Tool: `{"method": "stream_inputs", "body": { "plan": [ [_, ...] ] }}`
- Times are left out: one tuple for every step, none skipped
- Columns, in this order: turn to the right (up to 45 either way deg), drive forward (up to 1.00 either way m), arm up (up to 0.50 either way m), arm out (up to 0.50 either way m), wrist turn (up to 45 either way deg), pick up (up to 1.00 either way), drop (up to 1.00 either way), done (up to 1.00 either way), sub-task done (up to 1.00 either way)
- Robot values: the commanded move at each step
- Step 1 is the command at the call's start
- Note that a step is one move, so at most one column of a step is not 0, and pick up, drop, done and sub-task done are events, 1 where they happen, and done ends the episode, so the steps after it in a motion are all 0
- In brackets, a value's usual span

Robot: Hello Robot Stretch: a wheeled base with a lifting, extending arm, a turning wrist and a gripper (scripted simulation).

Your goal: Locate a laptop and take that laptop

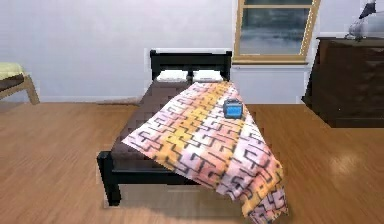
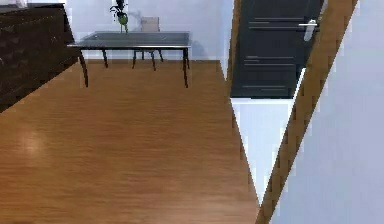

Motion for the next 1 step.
{"method": "stream_inputs", "body": {
  "plan": [
    [0.0, 0.10, 0.00, 0.00, 0.0, 0.00, 0.00, 0.00, 0.00]
  ]
}}
